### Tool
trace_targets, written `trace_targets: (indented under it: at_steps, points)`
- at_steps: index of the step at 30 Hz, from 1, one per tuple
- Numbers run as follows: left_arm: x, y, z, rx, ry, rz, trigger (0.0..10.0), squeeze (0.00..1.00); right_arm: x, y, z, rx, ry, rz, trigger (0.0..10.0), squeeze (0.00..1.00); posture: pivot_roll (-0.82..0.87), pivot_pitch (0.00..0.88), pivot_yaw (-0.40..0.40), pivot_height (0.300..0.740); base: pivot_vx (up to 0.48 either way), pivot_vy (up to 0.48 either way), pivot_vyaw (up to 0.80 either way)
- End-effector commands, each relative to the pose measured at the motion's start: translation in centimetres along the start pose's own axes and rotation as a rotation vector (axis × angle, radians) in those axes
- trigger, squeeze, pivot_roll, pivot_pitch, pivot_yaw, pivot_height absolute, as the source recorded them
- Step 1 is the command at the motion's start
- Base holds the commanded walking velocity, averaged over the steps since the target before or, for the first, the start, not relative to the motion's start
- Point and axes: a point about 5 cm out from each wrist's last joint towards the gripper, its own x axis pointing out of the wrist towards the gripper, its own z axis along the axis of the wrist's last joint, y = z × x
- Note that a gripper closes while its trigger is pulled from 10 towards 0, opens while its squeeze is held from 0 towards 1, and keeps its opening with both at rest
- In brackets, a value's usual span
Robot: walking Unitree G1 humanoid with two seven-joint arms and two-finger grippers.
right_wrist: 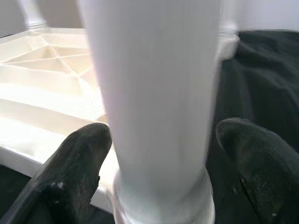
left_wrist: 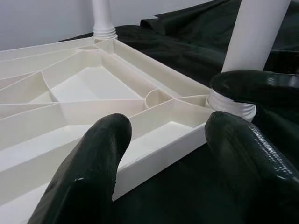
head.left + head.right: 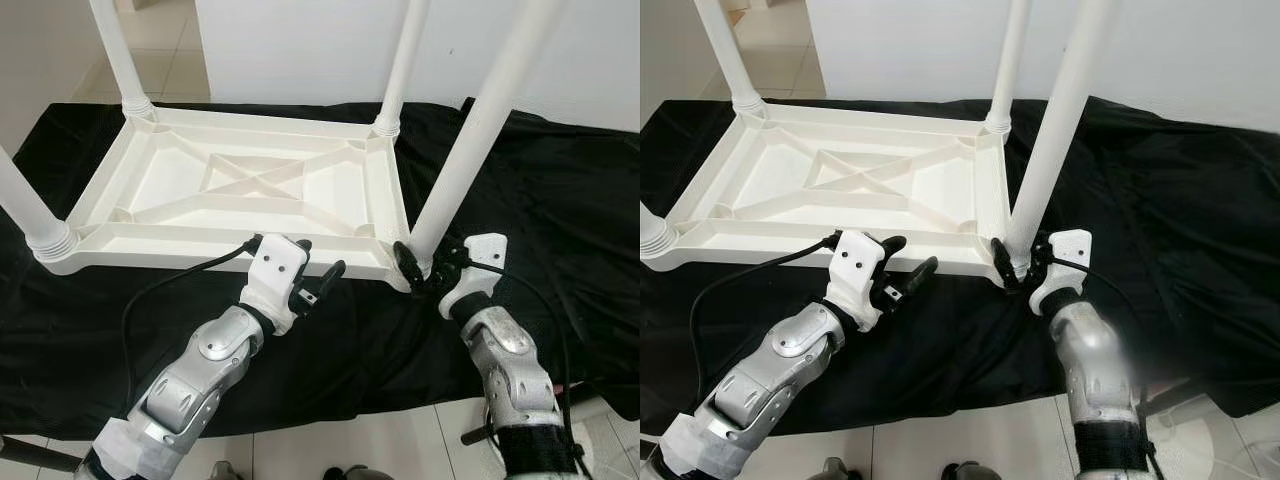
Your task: Building children table
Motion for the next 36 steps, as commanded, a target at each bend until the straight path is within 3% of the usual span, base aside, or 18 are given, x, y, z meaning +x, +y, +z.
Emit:
trace_targets:
  at_steps: [1, 7, 8, 9, 10, 11, 12, 19, 20, 21, 22, 27, 31, 36]
  points:
    - [0.1, -1.2, -0.3, 0.007, 0.020, -0.181, 10.0, 0.00, 0.5, 0.2, -0.3, -0.009, 0.006, 0.066, 10.0, 0.00, -0.04, 0.086, -0.034, 0.740, 0.000, 0.000, 0.00]
    - [0.2, -1.8, -0.3, 0.008, 0.020, -0.202, 10.0, 0.00, 1.9, 0.2, -0.3, -0.063, 0.022, 0.146, 9.6, 0.00, -0.03, 0.075, -0.039, 0.740, 0.000, 0.000, 0.00]
    - [0.2, -2.0, -0.3, 0.011, 0.024, -0.208, 10.0, 0.00, 2.3, 0.2, -0.3, -0.074, 0.028, 0.167, 3.8, 0.00, -0.02, 0.072, -0.042, 0.740, 0.000, 0.000, 0.00]
    - [0.2, -2.0, -0.3, 0.011, 0.024, -0.208, 10.0, 0.00, 2.3, 0.2, -0.3, -0.074, 0.028, 0.167, 3.8, 0.00, -0.02, 0.072, -0.042, 0.740, 0.000, 0.000, 0.00]
    - [0.1, -2.2, -0.4, 0.012, 0.034, -0.214, 10.0, 0.00, 2.7, 0.0, -0.4, -0.080, 0.029, 0.181, 2.9, 0.00, -0.01, 0.069, -0.042, 0.740, 0.000, 0.000, 0.00]
    - [0.1, -2.2, -0.4, 0.012, 0.034, -0.214, 10.0, 0.00, 2.7, 0.0, -0.4, -0.080, 0.029, 0.181, 2.9, 0.00, -0.01, 0.069, -0.042, 0.740, 0.000, 0.000, 0.00]
    - [0.1, -2.3, -0.5, 0.018, 0.042, -0.218, 10.0, 0.00, 3.0, -0.1, -0.4, -0.090, 0.033, 0.194, 0.0, 0.00, -0.01, 0.066, -0.045, 0.740, 0.000, 0.000, 0.00]
    - [0.1, -2.1, -0.6, 0.028, 0.050, -0.201, 10.0, 0.00, 3.0, -0.5, -0.8, -0.085, 0.033, 0.199, 0.0, 0.00, 0.01, 0.062, -0.052, 0.740, 0.000, 0.000, 0.00]
    - [0.1, -2.1, -0.6, 0.032, 0.050, -0.198, 10.0, 0.00, 2.9, -0.5, -0.9, -0.058, 0.039, 0.181, 7.8, 0.00, 0.01, 0.061, -0.052, 0.740, 0.000, 0.000, 0.00]
    - [0.1, -2.1, -0.6, 0.032, 0.050, -0.198, 10.0, 0.00, 2.9, -0.5, -0.9, -0.058, 0.039, 0.181, 7.8, 0.00, 0.01, 0.061, -0.052, 0.740, 0.000, 0.000, 0.00]
    - [0.1, -2.0, -0.6, 0.033, 0.052, -0.195, 10.0, 0.00, 2.8, -0.6, -1.1, -0.022, 0.053, 0.141, 10.0, 0.00, 0.01, 0.061, -0.055, 0.740, 0.000, 0.000, 0.00]
    - [0.1, -2.0, -0.6, 0.026, 0.052, -0.191, 10.0, 0.00, 3.0, -0.3, -1.1, 0.006, 0.054, 0.091, 10.0, 0.00, 0.01, 0.064, -0.055, 0.740, 0.000, 0.000, 0.00]
    - [0.0, -2.2, -0.8, 0.026, 0.058, -0.192, 10.0, 0.00, 3.2, 0.3, -0.6, 0.037, 0.032, -0.078, 10.0, 0.00, 0.01, 0.064, -0.062, 0.740, 0.000, 0.000, 0.00]
    - [-0.1, -2.1, -0.8, 0.027, 0.060, -0.193, 10.0, 0.00, 3.2, 0.6, -0.4, 0.056, 0.030, -0.155, 10.0, 0.00, 0.01, 0.069, -0.066, 0.740, 0.000, 0.000, 0.00]
